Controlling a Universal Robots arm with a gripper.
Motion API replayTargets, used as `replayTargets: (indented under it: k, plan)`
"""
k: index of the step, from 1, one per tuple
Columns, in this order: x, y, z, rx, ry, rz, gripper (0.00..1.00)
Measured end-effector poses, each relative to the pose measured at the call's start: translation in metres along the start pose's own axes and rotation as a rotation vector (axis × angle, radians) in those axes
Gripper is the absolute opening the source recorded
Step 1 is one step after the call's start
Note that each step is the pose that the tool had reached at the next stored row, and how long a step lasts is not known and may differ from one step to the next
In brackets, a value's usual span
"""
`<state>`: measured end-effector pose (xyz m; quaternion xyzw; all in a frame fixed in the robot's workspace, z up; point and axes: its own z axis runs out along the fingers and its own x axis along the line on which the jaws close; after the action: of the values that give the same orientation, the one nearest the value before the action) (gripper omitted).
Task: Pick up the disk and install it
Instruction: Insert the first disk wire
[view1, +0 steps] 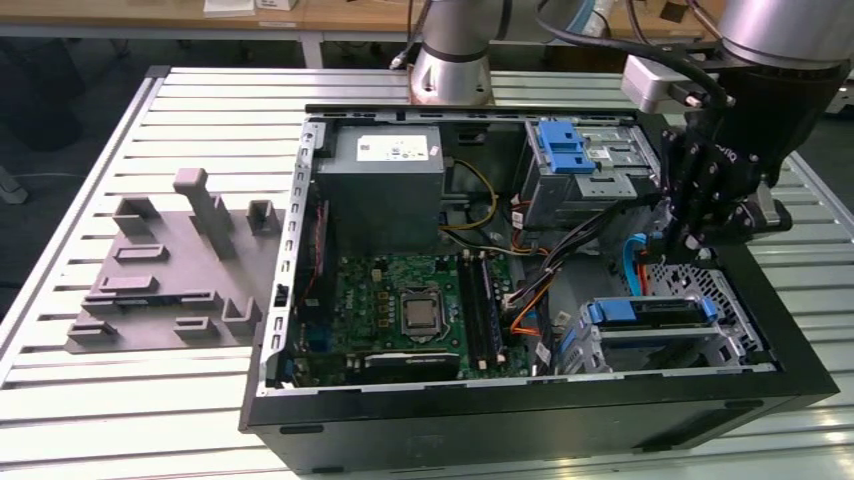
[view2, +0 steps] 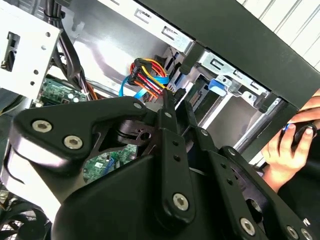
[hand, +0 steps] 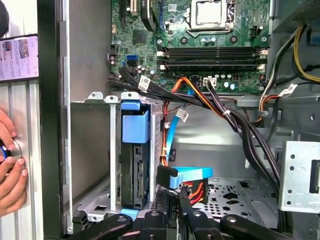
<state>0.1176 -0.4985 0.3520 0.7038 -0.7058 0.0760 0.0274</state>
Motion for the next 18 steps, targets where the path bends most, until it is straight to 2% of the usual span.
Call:
replayTargets:
  k: [3,4,5,8,11,12,18]
  plan:
    - [0.0000,0.0000,0.0004,0.0000,0.0017,0.000,0.22]
    - [0.0000,0.0000,0.0006,-0.0002,0.0015,0.000,0.16]
    - [-0.0001,-0.0002,0.0010,-0.0015,0.0010,0.000,0.16]
    - [-0.0003,-0.0006,0.0025,-0.0142,-0.0049,-0.002,0.16]
    - [0.0018,-0.0019,0.0042,-0.0337,-0.0106,-0.004,0.16]
    - [0.0035,-0.0021,0.0051,-0.0362,-0.0126,-0.005,0.16]
    - [0.0205,-0.0016,0.0134,-0.0382,-0.0221,-0.004,0.16]
